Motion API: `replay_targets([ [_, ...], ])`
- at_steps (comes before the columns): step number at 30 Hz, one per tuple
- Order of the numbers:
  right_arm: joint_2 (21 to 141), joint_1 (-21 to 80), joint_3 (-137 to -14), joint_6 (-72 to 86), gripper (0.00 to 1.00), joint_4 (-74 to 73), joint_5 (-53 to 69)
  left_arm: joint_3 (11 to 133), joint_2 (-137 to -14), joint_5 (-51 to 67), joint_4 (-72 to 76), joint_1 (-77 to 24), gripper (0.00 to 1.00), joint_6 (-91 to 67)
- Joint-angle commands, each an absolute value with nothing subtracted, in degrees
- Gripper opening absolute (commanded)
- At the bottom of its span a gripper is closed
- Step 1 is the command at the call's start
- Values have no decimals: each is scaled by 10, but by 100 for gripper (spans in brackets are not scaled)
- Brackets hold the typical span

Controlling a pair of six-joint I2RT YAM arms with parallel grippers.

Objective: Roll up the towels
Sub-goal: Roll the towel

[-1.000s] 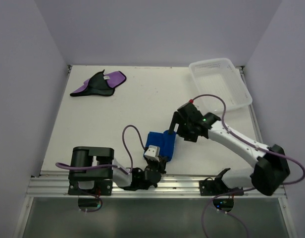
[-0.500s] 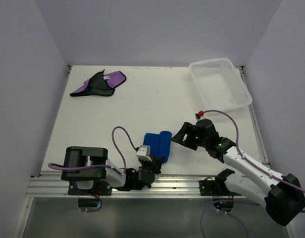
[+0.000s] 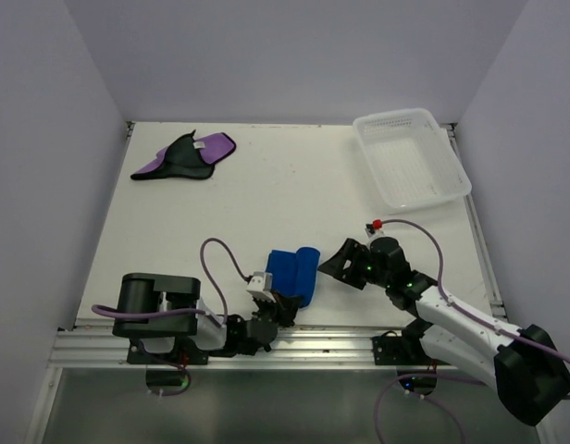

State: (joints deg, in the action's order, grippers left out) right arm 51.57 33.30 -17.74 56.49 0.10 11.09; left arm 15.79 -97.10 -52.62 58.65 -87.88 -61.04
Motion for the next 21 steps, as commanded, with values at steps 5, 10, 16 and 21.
replay_targets([
  [5,557,330,-161,585,69,120,145,125,-979,-490,602,-882,0,-621],
  [10,597,330,-156,595,68,170,165,111,-980,-480,644,-882,0,-616],
  [16,625,330,-145,602,66,211,171,100,-979,-472,661,-883,0,-620],
  [21,644,330,-119,614,62,262,190,84,-988,-470,696,-883,0,-630],
])
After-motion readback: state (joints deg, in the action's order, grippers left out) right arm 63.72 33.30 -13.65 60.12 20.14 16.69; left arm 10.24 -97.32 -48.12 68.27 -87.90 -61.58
